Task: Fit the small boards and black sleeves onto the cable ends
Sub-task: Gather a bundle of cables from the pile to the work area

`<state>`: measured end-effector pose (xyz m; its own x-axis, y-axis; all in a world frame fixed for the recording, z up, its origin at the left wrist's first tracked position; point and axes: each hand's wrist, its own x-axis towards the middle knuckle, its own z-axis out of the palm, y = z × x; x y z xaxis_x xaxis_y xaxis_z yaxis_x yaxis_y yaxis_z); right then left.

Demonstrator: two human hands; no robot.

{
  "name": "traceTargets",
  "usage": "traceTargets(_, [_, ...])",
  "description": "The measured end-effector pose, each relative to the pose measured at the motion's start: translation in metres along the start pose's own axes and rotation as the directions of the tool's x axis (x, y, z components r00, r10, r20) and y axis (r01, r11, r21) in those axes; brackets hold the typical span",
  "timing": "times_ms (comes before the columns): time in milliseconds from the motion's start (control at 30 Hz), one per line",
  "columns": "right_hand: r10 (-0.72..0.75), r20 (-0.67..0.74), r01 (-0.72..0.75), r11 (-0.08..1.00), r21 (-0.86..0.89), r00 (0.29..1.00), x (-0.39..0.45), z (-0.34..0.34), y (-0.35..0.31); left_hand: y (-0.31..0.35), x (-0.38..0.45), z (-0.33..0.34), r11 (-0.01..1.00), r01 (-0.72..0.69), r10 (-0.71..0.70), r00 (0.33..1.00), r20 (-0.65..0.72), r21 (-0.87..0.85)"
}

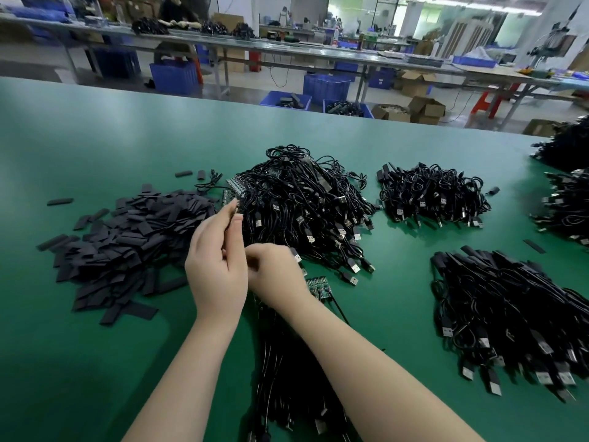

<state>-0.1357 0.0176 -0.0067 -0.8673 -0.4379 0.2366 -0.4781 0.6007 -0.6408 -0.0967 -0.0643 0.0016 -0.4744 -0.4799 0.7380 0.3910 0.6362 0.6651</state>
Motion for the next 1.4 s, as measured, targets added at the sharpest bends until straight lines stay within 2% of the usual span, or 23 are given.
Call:
traceTargets(100, [0.240, -0.032, -0.203, 0.878, 0.433, 0.970, -0.006, -0.025, 0.011, 0.001, -0.003, 0.000, 0.998, -0.044, 0.040, 0.993, 0.108, 0.041])
traceTargets(167, [0.302, -0.034, -0.223, 0.772, 0.595, 0.953, -0.015, -0.044, 0.024, 0.004, -0.006, 0.002, 0.997, -0.069, 0.056, 0.970, 0.236, 0.046])
traceTargets(300, [0.333, -0.117, -0.166, 0.708, 0.687, 0.936, -0.044, -0.068, 0.054, 0.012, -0.015, 0.010, 0.970, -0.225, 0.151, 0.860, 0.488, 0.096])
traceTargets(467, [0.483, -0.225, -0.198, 0.677, 0.709, 0.847, -0.072, -0.074, 0.084, 0.007, -0.033, 0.019, 0.948, -0.277, 0.087, 0.698, 0.711, 0.157])
traceTargets(567, [0.521, -0.203, -0.204, 0.620, 0.758, 0.829, -0.077, -0.079, 0.094, 0.000, -0.038, 0.023, 0.971, -0.139, -0.040, 0.711, 0.702, 0.196])
traceTargets(700, [0.454, -0.112, -0.186, 0.561, 0.807, 0.884, -0.078, -0.068, 0.093, 0.001, -0.043, 0.024, 0.984, 0.011, -0.127, 0.746, 0.654, 0.179])
traceTargets(833, [0.406, -0.104, -0.165, 0.575, 0.801, 0.908, -0.082, -0.061, 0.087, 0.004, -0.044, 0.022, 0.992, 0.029, -0.105, 0.710, 0.696, 0.120])
traceTargets(1033, [0.397, -0.115, -0.149, 0.576, 0.804, 0.911, -0.088, -0.061, 0.086, 0.004, -0.046, 0.023, 0.994, -0.040, -0.044, 0.691, 0.721, 0.100])
traceTargets(1200, [0.375, -0.124, -0.118, 0.561, 0.820, 0.919, -0.093, -0.062, 0.085, 0.003, -0.049, 0.024, 0.996, 0.018, -0.079, 0.698, 0.712, 0.093])
traceTargets(1400, [0.308, -0.106, -0.120, 0.632, 0.765, 0.945, -0.095, -0.064, 0.084, 0.000, -0.049, 0.026, 0.991, 0.091, -0.135, 0.663, 0.737, 0.099])
